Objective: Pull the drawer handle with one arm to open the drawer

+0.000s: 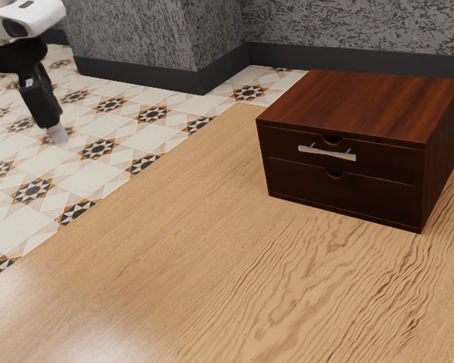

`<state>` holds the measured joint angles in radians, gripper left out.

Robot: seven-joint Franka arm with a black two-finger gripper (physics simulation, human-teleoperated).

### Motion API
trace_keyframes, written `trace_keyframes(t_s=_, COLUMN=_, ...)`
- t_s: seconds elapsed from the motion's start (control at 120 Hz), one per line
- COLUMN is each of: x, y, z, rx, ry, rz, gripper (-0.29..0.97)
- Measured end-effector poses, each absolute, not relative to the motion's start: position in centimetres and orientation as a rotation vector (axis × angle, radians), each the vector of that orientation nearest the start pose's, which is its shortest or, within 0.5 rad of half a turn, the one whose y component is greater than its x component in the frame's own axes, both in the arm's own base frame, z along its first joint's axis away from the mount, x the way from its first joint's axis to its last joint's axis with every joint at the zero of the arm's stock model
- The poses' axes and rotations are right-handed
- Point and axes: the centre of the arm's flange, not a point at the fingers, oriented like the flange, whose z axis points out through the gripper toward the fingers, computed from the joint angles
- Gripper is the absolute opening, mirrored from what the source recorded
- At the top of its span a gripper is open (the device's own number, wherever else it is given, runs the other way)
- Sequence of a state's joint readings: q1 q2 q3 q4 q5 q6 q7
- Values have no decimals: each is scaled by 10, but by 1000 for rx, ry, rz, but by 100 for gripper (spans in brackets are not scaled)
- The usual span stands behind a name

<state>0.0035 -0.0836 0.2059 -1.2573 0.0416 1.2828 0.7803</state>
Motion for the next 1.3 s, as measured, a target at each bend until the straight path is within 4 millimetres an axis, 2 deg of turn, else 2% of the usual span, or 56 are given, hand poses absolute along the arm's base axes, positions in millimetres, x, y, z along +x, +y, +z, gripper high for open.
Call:
trace_keyframes(t_s=0.083, x=474, y=88, z=777, rx=-2931, ry=931, rz=-118, gripper=68)
trace_keyframes(t_s=0.208, x=471, y=91, z=778, rx=-2934, ry=936, rz=-122, gripper=68)
trace_keyframes(t_s=0.258, x=477, y=93, z=773, rx=-2938, ry=935, rz=-106, gripper=68)
trace_keyframes(t_s=0.308, x=480, y=86, z=771, rx=-2933, ry=959, rz=-101, gripper=68)
trace_keyframes(t_s=0.392, x=472, y=67, z=770, rx=-2918, ry=1028, rz=-74, gripper=68)
trace_keyframes(t_s=0.475, x=478, y=55, z=755, rx=-2882, ry=1142, rz=-3, gripper=68)
trace_keyframes(t_s=0.542, x=478, y=54, z=730, rx=-2831, ry=1288, rz=33, gripper=68)
trace_keyframes(t_s=0.575, x=487, y=48, z=717, rx=-2784, ry=1376, rz=40, gripper=68)
trace_keyframes(t_s=0.617, x=503, y=31, z=704, rx=-2709, ry=1499, rz=38, gripper=68)
trace_keyframes(t_s=0.692, x=539, y=-4, z=696, rx=-2562, ry=1683, rz=-3, gripper=68)
trace_keyframes(t_s=0.75, x=560, y=-31, z=688, rx=-2459, ry=1796, rz=-28, gripper=68)
trace_keyframes(t_s=0.8, x=578, y=-46, z=677, rx=-2380, ry=1864, rz=-51, gripper=68)
trace_keyframes(t_s=0.917, x=635, y=-40, z=661, rx=-2215, ry=1868, rz=-101, gripper=68)
trace_keyframes(t_s=0.967, x=652, y=-34, z=658, rx=-2159, ry=1862, rz=-122, gripper=68)
trace_keyframes(t_s=1.042, x=668, y=-31, z=654, rx=-2086, ry=1868, rz=-149, gripper=66)
trace_keyframes(t_s=1.083, x=674, y=-32, z=652, rx=-2047, ry=1877, rz=-168, gripper=61)
trace_keyframes(t_s=1.192, x=697, y=-47, z=639, rx=-1975, ry=1925, rz=-249, gripper=49)
trace_keyframes(t_s=1.3, x=707, y=-56, z=640, rx=-1960, ry=1944, rz=-362, gripper=42)
